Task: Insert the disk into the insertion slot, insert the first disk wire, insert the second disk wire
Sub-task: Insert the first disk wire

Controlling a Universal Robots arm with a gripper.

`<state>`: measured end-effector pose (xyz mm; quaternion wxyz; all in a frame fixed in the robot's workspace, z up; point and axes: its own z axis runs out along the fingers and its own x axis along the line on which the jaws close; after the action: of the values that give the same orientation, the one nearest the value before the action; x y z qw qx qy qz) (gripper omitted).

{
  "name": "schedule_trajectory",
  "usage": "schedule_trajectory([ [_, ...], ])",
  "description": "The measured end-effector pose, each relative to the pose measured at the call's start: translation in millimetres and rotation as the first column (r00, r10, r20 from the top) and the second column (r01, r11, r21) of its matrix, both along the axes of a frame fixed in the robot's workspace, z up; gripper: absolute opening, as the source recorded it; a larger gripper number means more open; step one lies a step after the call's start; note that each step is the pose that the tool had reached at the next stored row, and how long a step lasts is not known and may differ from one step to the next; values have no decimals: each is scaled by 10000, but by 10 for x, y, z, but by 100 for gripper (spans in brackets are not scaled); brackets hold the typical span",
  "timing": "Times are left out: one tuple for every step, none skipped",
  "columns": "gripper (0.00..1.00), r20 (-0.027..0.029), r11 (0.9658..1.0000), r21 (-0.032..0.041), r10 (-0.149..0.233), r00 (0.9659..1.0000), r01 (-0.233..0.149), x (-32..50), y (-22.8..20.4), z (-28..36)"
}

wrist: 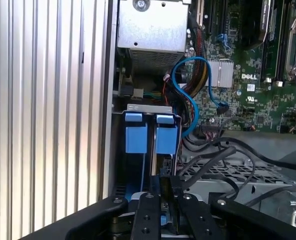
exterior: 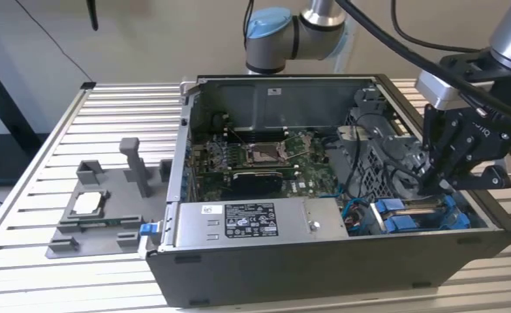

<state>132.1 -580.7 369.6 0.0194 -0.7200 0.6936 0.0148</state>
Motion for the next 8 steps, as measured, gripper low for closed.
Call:
schedule_trajectory([
  [19, 1, 10000, 16, -4, 10000, 4, 5, 0, -9],
  [19, 8, 10000, 50, -5, 10000, 5, 7, -1, -14],
  [19, 18, 10000, 95, -6, 10000, 6, 10, -1, -20],
  [19, 25, 9998, 174, -4, 10000, 4, 16, 0, -22],
  [19, 34, 9997, 254, -5, 10000, 4, 17, 0, -24],
  [19, 57, 9996, 297, -6, 10000, 4, 19, 0, -29],
  [19, 92, 9995, 309, -5, 10000, 2, 20, 1, -34],
  [19, 139, 9995, 309, -5, 9999, 1, 21, 1, -39],
])
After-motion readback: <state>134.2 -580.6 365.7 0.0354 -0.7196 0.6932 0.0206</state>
